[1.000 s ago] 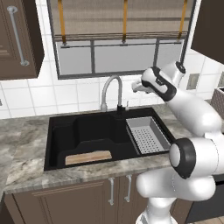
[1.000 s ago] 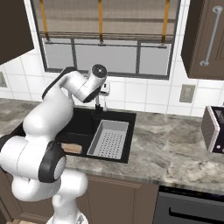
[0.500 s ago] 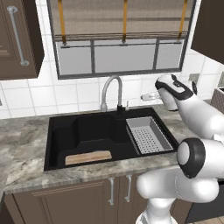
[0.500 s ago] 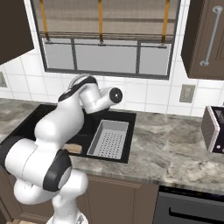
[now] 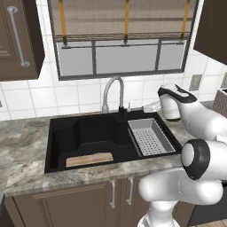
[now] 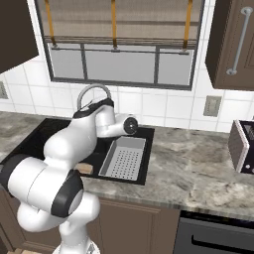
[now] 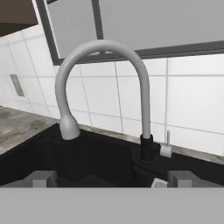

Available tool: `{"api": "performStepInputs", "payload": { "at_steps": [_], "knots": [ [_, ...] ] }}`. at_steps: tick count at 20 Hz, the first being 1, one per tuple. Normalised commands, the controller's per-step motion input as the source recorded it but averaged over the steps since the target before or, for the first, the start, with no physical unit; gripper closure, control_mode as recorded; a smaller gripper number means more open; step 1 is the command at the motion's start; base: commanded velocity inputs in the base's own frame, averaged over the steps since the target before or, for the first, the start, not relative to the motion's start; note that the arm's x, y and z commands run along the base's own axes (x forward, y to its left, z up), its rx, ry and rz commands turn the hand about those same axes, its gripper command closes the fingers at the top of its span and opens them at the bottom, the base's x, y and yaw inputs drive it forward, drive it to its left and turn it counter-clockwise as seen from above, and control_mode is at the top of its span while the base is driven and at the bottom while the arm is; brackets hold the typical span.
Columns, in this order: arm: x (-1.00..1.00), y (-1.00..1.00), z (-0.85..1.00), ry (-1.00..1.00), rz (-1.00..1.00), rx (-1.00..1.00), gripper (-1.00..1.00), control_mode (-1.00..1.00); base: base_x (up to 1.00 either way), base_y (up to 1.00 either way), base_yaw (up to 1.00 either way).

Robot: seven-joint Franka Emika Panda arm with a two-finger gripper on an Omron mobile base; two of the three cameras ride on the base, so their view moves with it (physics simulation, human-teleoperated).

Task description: Turn on the sink faucet with hot water and rinse the cutting board for ten seconds, then turn off the faucet. Push the cutting board to reach the water if necessary.

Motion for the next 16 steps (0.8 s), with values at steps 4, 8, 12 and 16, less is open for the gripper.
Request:
{"api": "performStepInputs", "payload": {
  "at_steps": [4, 8, 12, 16],
  "knots": [
    [0.04, 0.0, -0.08, 0.0, 0.0, 0.0, -1.0, -1.0, 0.0, 0.0, 0.0],
    [0.17, -0.02, -0.14, 0.0, 0.0, 0.0, -1.0, -1.0, 0.0, 0.0, 0.0],
    [0.23, -0.01, -0.26, 0.0, 0.0, 0.0, -1.0, -1.0, 0.0, 0.0, 0.0],
    [0.26, 0.0, -0.42, 0.0, 0.0, 0.0, -1.0, -1.0, 0.0, 0.0, 0.0]
  ]
}}
